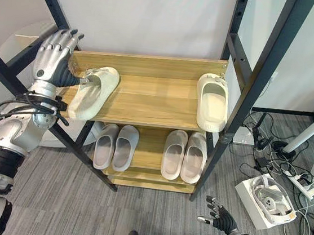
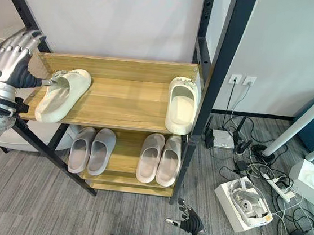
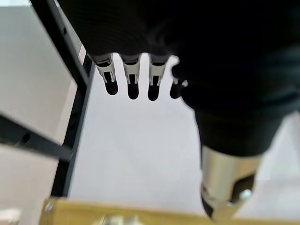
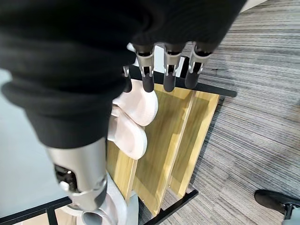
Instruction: Arrange the slippers neatly on the shoe rack.
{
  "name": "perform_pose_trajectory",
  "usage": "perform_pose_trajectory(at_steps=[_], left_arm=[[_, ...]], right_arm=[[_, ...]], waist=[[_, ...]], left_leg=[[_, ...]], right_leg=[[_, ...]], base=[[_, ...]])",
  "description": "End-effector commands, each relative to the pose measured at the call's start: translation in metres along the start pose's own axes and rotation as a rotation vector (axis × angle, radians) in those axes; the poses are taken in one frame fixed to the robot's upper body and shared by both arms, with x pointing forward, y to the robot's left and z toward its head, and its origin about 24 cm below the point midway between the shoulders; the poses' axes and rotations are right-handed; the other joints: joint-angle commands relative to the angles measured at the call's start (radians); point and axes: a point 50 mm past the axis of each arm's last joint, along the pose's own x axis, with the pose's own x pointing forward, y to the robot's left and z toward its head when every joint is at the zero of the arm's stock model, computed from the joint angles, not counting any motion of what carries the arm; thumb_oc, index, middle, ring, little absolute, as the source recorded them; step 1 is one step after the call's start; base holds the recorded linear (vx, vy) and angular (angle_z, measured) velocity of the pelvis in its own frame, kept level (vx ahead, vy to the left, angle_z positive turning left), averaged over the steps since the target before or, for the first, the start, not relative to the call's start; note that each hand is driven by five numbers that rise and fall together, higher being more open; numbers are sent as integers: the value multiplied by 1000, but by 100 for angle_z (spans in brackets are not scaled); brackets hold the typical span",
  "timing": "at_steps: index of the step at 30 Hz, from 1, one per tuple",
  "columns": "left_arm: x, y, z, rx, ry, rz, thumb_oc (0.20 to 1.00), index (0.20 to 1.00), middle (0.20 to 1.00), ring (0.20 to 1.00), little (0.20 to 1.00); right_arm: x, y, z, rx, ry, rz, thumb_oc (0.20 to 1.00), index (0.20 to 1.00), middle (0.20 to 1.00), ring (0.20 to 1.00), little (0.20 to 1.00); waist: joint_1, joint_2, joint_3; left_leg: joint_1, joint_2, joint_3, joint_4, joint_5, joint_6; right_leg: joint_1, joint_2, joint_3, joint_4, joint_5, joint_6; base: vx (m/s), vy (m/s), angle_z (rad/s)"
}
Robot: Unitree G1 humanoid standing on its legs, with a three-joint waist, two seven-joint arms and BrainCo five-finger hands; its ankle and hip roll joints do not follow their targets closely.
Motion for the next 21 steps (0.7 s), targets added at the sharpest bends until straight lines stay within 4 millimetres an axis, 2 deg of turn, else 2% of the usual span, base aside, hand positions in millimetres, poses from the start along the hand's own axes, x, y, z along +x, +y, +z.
perform_pose_trajectory(at_steps=[1, 5, 10, 14, 15, 16, 17, 21], left_arm=[[27, 27, -3, 81, 17, 103, 1000, 1000, 1000, 1000, 1000], [36, 16, -8, 152, 56, 41, 1000, 1000, 1000, 1000, 1000], [58, 17, -14, 331, 104, 2, 1000, 1000, 1000, 1000, 1000], [69, 19, -21, 364, 179, -30, 1000, 1000, 1000, 1000, 1000], [70, 20, -23, 361, 194, -32, 934, 934, 934, 934, 934], [72, 20, -26, 357, 215, -43, 407, 407, 407, 407, 407], [75, 23, -27, 344, 235, -42, 200, 200, 200, 200, 200], [79, 25, -25, 315, 235, -35, 200, 200, 200, 200, 200]], right_arm=[[10, 12, 35, 3, -164, 35, 1000, 1000, 1000, 1000, 1000], [6, 6, 36, -1, -175, 12, 1000, 1000, 1000, 1000, 1000], [3, 0, 37, -12, -188, -11, 1000, 1000, 1000, 1000, 1000], [1, -4, 44, -21, -216, -21, 1000, 1000, 1000, 1000, 1000], [1, -5, 44, -21, -218, -21, 1000, 1000, 1000, 1000, 1000], [1, -4, 45, -24, -220, -16, 1000, 1000, 1000, 1000, 1000], [0, -6, 45, -22, -223, -22, 1000, 1000, 1000, 1000, 1000], [0, -3, 44, -22, -221, -16, 1000, 1000, 1000, 1000, 1000]], waist=[[-18, -79, 39], [-30, -84, 45], [-53, -86, 59], [-66, -88, 71], [-68, -88, 73], [-73, -88, 75], [-75, -90, 78], [-77, -93, 77]], left_leg=[[100, -48, 10, -7, -156, -18], [92, -50, 24, -7, -155, -15], [78, -46, 39, -7, -152, -13], [60, -43, 49, -7, -146, -12], [57, -43, 51, -7, -144, -12], [52, -42, 56, -7, -141, -12], [47, -40, 57, -7, -139, -12], [43, -38, 61, -7, -136, -13]], right_leg=[[115, -64, -39, -234, 113, 123], [92, -60, -21, -234, 123, 127], [61, -56, -5, -229, 129, 132], [28, -52, 11, -226, 137, 136], [22, -51, 13, -225, 139, 137], [16, -50, 14, -225, 141, 137], [9, -49, 17, -225, 143, 137], [4, -48, 16, -228, 146, 138]], base=[[-30, 24, -5], [-19, 20, -20], [-19, 0, -10], [-35, 4, -17], [-16, -1, -13], [-25, -8, -8], [-18, -12, -7], [-3, -3, -2]])
